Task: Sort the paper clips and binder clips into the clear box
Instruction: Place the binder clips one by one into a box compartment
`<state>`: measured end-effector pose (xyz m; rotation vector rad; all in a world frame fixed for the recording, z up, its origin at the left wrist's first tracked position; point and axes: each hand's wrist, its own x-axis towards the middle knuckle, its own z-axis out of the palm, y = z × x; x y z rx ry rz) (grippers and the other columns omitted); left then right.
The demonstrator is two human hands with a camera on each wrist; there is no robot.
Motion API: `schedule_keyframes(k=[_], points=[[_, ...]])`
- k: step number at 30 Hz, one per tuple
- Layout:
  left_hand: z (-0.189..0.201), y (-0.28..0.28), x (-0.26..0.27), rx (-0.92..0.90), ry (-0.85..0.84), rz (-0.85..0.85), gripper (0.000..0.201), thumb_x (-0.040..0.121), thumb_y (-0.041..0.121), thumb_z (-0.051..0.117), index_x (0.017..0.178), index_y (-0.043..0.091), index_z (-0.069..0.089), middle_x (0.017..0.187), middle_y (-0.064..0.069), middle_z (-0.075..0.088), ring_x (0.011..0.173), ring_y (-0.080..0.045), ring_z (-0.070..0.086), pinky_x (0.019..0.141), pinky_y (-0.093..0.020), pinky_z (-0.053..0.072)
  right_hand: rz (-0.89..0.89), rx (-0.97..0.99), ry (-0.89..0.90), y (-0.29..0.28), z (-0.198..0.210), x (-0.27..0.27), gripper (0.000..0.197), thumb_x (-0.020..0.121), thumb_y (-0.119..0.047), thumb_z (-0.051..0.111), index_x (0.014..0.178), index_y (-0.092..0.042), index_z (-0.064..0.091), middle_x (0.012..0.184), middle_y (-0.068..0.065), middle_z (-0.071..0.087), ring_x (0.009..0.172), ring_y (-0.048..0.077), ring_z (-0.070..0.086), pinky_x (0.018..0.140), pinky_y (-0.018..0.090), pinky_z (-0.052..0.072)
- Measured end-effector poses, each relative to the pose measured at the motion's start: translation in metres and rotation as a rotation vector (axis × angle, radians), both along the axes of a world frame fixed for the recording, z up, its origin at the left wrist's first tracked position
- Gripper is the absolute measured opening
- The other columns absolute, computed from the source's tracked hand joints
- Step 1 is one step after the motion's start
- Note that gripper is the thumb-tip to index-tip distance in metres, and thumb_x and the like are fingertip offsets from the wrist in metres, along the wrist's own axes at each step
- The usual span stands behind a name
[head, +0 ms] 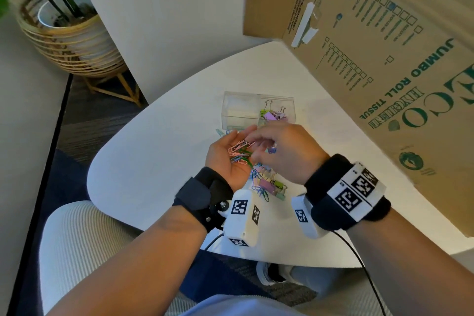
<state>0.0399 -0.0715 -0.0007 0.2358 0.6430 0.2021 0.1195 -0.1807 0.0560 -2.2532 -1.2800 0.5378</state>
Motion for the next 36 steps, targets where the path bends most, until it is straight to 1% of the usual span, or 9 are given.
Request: schedule_keyframes(k=[3, 5, 7, 13, 17, 20, 26, 33, 36], points=[[0.006, 0.002, 0.002, -0.001, 0.008, -0.004, 0.042, 0.101, 0.024, 0.031, 0.104, -0.004, 0.061, 0.088, -0.020, 0.072, 0.072, -0.030, 0.071, 0.057, -0.031, 0.058, 0.021, -0.067, -0.016, -0.001, 0.000, -0.006, 0.028, 0.078, -0.021, 0.076, 0.106, -0.023, 0.071, 0.086, -0.010, 0.065, 0.068, -0.002, 0.051, 0.068, 0.015, 0.041], [0.008, -0.001, 0.003, -0.007, 0.012, -0.011, 0.042, 0.101, 0.024, 0.030, 0.104, -0.004, 0.061, 0.090, -0.019, 0.072, 0.076, -0.031, 0.071, 0.054, -0.030, 0.057, 0.025, -0.115, -0.047, 0.000, 0.001, -0.009, 0.023, 0.082, -0.022, 0.073, 0.105, -0.023, 0.073, 0.086, -0.006, 0.070, 0.077, 0.009, 0.058, 0.076, 0.030, 0.048], [0.009, -0.005, 0.003, 0.002, 0.027, -0.030, 0.041, 0.101, 0.024, 0.031, 0.106, -0.003, 0.061, 0.093, -0.019, 0.072, 0.087, -0.031, 0.069, 0.059, -0.031, 0.057, 0.062, -0.140, -0.085, 0.002, -0.001, -0.010, 0.019, 0.084, -0.020, 0.068, 0.101, -0.023, 0.074, 0.085, -0.003, 0.072, 0.084, 0.016, 0.061, 0.078, 0.033, 0.048], [0.004, -0.007, 0.000, -0.019, 0.028, -0.028, 0.043, 0.101, 0.025, 0.031, 0.101, -0.003, 0.064, 0.097, -0.018, 0.072, 0.095, -0.031, 0.065, 0.072, -0.038, 0.051, 0.097, -0.199, -0.088, 0.005, -0.009, -0.013, 0.015, 0.087, -0.023, 0.064, 0.099, -0.027, 0.073, 0.088, -0.005, 0.071, 0.086, 0.015, 0.060, 0.071, 0.025, 0.041], [-0.001, -0.007, 0.001, -0.032, 0.032, -0.018, 0.044, 0.101, 0.024, 0.031, 0.100, -0.004, 0.064, 0.095, -0.020, 0.070, 0.081, -0.030, 0.068, 0.058, -0.031, 0.057, 0.000, -0.084, -0.062, 0.005, -0.015, -0.012, 0.007, 0.086, -0.027, 0.068, 0.090, -0.024, 0.073, 0.086, -0.003, 0.071, 0.082, 0.016, 0.062, 0.074, 0.029, 0.048], [-0.005, -0.008, 0.001, -0.054, 0.026, -0.015, 0.041, 0.101, 0.026, 0.032, 0.101, -0.002, 0.062, 0.081, -0.018, 0.064, 0.061, -0.026, 0.066, 0.049, -0.027, 0.054, -0.037, -0.040, -0.031, 0.005, -0.015, -0.008, 0.022, 0.081, -0.023, 0.073, 0.103, -0.022, 0.070, 0.092, -0.002, 0.065, 0.084, 0.016, 0.058, 0.081, 0.034, 0.049], [-0.007, -0.012, 0.001, -0.006, 0.018, -0.069, 0.044, 0.101, 0.030, 0.031, 0.113, -0.001, 0.059, 0.098, -0.017, 0.064, 0.085, -0.027, 0.064, 0.075, -0.034, 0.052, 0.060, -0.239, -0.194, 0.009, -0.014, 0.000, 0.037, 0.089, -0.028, 0.061, 0.126, -0.033, 0.058, 0.122, -0.006, 0.053, 0.107, 0.018, 0.055, 0.086, 0.037, 0.049], [-0.008, -0.004, 0.002, -0.007, -0.002, -0.066, 0.050, 0.102, 0.033, 0.029, 0.121, -0.004, 0.055, 0.096, -0.018, 0.064, 0.077, -0.027, 0.067, 0.070, -0.030, 0.055, 0.061, -0.137, -0.172, 0.012, -0.016, 0.002, 0.012, 0.089, -0.029, 0.061, 0.094, -0.031, 0.072, 0.108, -0.010, 0.065, 0.098, 0.016, 0.060, 0.083, 0.037, 0.051], [-0.006, -0.002, 0.000, 0.002, -0.037, -0.067, 0.050, 0.102, 0.032, 0.028, 0.119, -0.006, 0.056, 0.095, -0.022, 0.067, 0.076, -0.029, 0.070, 0.067, -0.030, 0.057, -0.037, -0.029, 0.012, 0.008, -0.014, 0.005, 0.008, 0.087, -0.023, 0.067, 0.087, -0.023, 0.075, 0.088, -0.023, 0.067, 0.083, 0.005, 0.063, 0.080, 0.028, 0.051]])
